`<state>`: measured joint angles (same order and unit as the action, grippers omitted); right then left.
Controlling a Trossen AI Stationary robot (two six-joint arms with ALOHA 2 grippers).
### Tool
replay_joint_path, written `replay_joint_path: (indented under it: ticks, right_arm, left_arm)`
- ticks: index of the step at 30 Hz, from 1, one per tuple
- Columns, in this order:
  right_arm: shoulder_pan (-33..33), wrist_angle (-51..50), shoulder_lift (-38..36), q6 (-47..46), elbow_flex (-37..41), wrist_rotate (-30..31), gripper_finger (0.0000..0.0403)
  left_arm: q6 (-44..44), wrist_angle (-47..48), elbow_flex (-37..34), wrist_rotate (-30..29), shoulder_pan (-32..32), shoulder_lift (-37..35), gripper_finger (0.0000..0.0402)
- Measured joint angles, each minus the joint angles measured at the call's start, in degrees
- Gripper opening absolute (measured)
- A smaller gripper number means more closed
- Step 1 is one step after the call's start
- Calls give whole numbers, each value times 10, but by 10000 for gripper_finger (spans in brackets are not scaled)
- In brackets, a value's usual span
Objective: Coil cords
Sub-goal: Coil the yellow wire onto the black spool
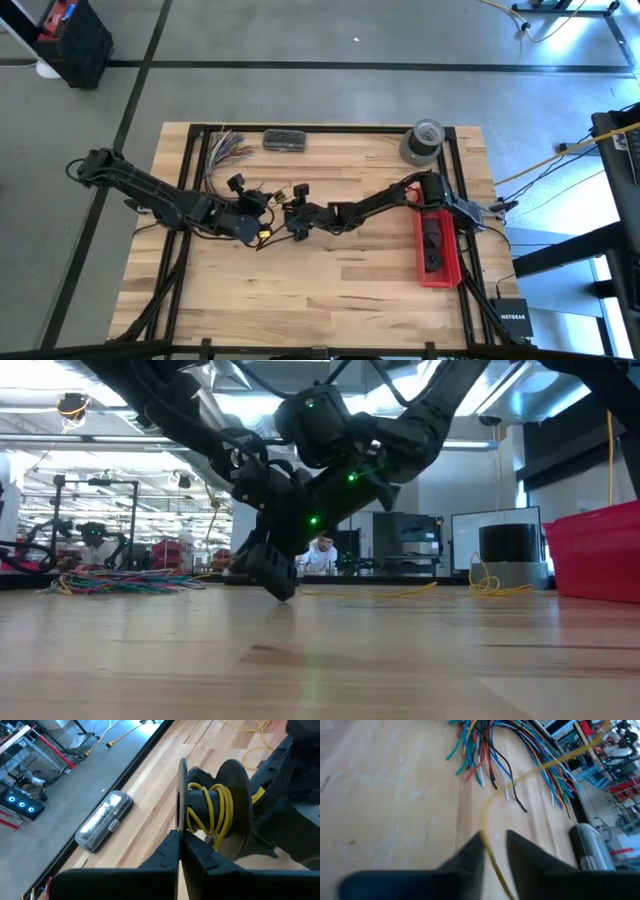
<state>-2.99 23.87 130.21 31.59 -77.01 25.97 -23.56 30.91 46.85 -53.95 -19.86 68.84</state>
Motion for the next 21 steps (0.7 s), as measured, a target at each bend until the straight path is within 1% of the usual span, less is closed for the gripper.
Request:
replay_joint_path:
  ticks: [2,3,5,8,12,15,18,21]
  right_arm:
    - [-8,-12,-5,1,0,13,24]
    - [-12,-30,-10,5,1,16,13]
    - [-20,-52,-26,4,9,28,15]
    - [-24,-65,-75,-3,52,52,7]
    - [-8,-58,-174,-51,147,91,8]
    - [4,-42,-257,-86,220,103,4]
    - [9,-39,-338,-121,262,103,5]
    - [8,-50,-394,-133,286,110,4]
  left_arm:
    - [1,0,0,0,0,0,0]
    - [1,0,0,0,0,0,0]
    - [0,1,0,8,-1,0,0]
    - [0,2,0,13,-9,0,0]
    - [4,2,0,14,-20,0,0]
    - [5,2,0,13,-21,0,0]
    - [5,1,0,13,-11,0,0]
    - [1,1,0,14,-2,1,0]
